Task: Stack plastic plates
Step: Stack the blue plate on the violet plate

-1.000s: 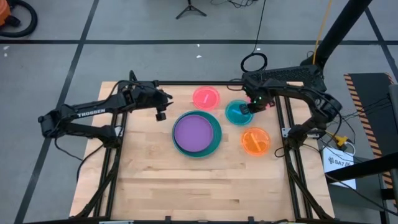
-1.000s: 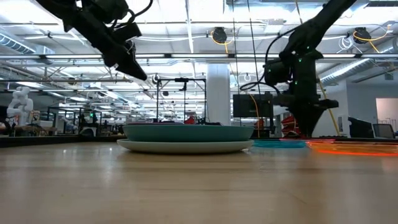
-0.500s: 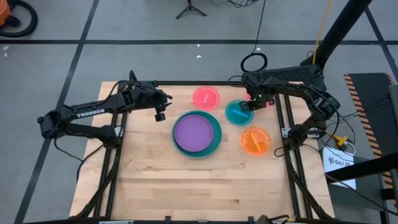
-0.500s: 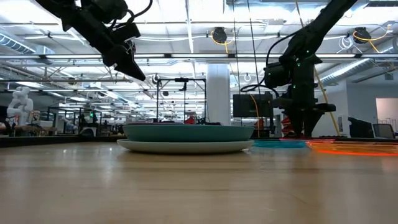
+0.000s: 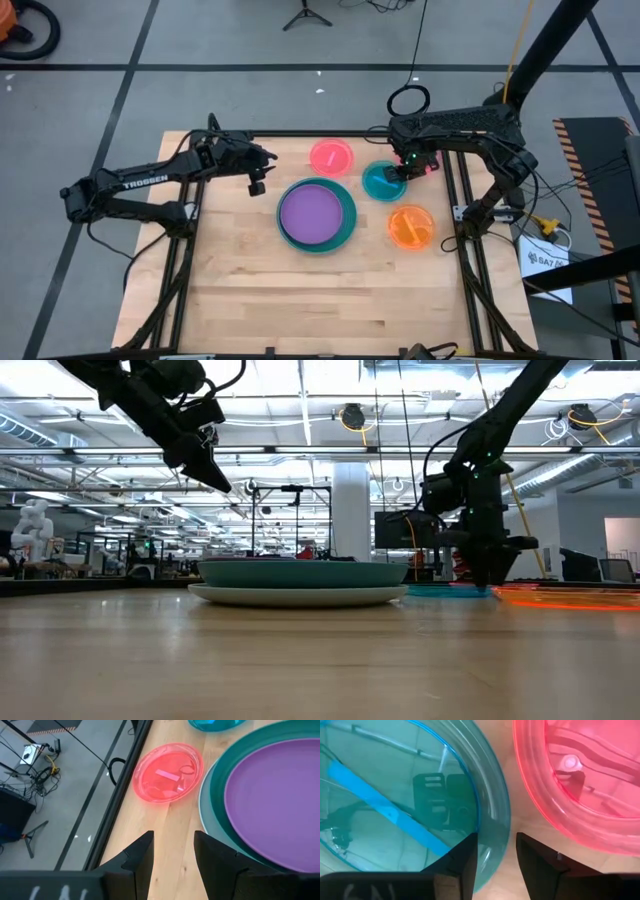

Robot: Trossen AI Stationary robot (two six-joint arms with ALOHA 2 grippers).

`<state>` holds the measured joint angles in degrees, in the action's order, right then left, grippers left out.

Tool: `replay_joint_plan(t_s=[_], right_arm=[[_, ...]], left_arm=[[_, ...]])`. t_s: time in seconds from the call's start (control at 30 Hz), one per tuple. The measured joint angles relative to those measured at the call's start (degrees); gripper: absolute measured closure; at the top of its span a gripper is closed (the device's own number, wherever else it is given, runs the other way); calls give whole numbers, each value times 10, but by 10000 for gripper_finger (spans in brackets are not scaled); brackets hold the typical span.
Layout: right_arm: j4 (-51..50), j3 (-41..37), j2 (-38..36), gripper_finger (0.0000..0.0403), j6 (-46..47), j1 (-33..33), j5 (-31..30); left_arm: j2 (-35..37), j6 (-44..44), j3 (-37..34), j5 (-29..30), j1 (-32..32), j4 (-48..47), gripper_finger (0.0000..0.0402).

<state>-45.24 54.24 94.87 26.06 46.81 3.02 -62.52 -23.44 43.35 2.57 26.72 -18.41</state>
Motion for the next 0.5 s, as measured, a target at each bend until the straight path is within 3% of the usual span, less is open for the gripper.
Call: replay_joint_plan(t_s=[0.23,0.5], right_arm=[[3,0,0,282,0,0,0],[5,0,0,346,0,0,1]], left_arm=[[0,0,0,0,0,0,254],[0,0,0,0,0,0,254]])
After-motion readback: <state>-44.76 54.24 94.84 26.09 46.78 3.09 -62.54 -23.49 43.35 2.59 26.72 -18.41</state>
